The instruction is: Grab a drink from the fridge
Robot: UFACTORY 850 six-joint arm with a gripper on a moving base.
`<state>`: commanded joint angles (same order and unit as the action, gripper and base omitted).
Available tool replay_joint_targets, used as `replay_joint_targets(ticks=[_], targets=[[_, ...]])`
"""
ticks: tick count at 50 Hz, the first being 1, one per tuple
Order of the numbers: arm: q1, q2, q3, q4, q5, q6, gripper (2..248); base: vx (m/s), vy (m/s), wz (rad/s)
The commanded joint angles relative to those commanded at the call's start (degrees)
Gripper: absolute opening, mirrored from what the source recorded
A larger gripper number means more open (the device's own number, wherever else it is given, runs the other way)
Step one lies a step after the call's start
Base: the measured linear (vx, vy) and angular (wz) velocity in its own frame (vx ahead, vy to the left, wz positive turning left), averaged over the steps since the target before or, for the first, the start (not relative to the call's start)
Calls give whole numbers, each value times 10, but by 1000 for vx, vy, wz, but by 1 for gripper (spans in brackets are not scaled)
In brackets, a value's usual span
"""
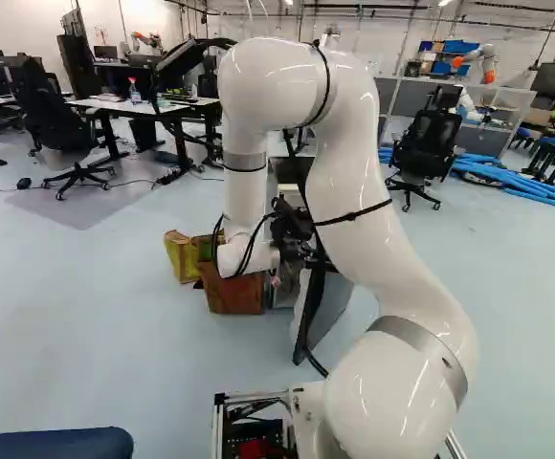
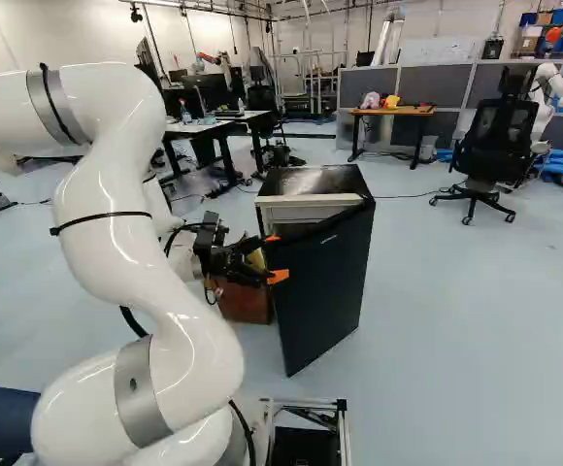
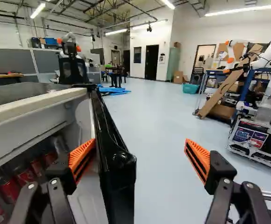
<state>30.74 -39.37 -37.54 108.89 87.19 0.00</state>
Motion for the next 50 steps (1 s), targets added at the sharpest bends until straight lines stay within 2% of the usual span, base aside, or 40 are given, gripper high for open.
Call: replay_joint_targets(ticks=[26, 50], targets=[[-25, 0, -1, 51, 0, 0, 247, 0, 0, 0], [-69, 1, -18, 91, 0, 0, 247, 0, 0, 0]])
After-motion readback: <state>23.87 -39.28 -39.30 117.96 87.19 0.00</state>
